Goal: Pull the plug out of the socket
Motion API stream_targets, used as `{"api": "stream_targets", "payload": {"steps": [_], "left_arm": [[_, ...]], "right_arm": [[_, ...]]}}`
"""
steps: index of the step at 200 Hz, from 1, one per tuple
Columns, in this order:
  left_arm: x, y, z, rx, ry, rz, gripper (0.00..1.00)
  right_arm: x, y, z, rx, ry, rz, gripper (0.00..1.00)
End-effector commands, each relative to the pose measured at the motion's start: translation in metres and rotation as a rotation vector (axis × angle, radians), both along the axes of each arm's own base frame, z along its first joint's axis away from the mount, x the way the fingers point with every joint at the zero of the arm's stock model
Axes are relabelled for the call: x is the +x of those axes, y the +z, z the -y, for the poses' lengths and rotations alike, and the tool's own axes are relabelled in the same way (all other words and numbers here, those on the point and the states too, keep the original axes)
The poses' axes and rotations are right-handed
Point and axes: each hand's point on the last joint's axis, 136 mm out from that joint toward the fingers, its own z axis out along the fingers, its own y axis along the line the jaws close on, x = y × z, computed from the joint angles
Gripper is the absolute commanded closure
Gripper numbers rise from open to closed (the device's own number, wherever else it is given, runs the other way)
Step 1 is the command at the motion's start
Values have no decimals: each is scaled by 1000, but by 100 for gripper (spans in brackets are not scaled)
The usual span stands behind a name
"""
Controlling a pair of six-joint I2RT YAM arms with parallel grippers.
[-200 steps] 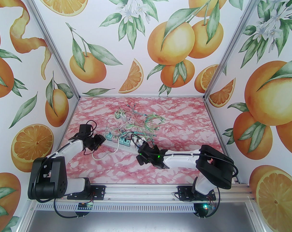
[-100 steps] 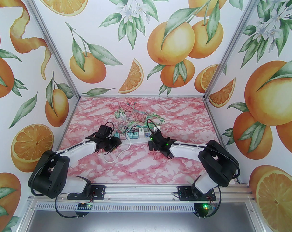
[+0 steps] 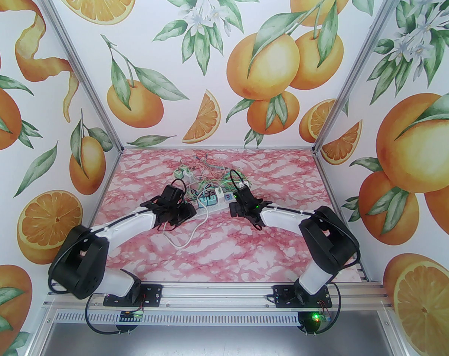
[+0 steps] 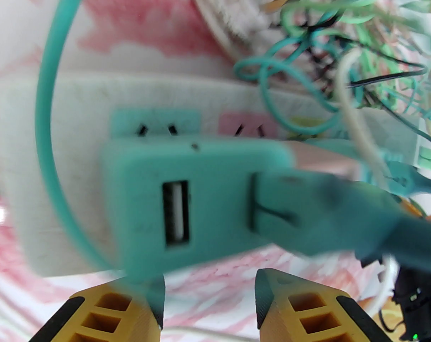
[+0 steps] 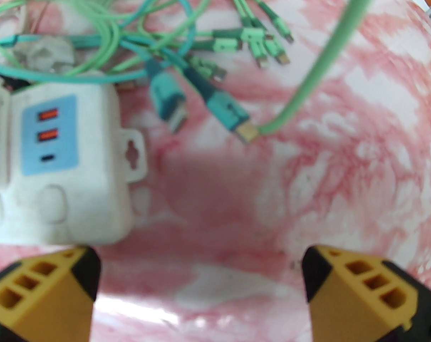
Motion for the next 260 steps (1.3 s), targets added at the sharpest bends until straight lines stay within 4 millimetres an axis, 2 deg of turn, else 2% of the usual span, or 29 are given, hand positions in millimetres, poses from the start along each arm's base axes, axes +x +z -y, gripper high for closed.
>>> {"api": "stream_targets", "payload": {"steps": [1,30,45,73,94,118,134,154,177,208,260], "left_arm": [[-2,23,-20,77,-42,60,49],[-1,41,-43,157,-98,136,47],[4,43,-55,188,-120,155,47],[17,32,-86,207,-81,125,54],[37,27,-104,181,-25,143,59],[60,14,-110,163,-5,146,62],[67,-6,-111,174,-5,97,66],[73,-23,-104,139,-14,88,66],[69,-33,-91,103,-52,58,68],[55,-31,-68,68,-93,51,69],[29,-21,-29,-8,-96,59,69]], "right_arm": [[9,18,-12,50,27,31,0],[2,27,-15,99,35,26,0],[-3,30,-20,148,44,19,0],[-9,27,-28,212,45,-4,0],[-12,23,-30,221,46,-14,0],[-15,18,-36,208,62,-23,0],[-16,12,-38,193,67,-32,0],[-12,7,-41,175,68,-29,0],[-4,1,-38,138,43,-18,0],[14,-5,-34,109,18,-17,0],[57,-1,-26,97,-15,5,0]]}}
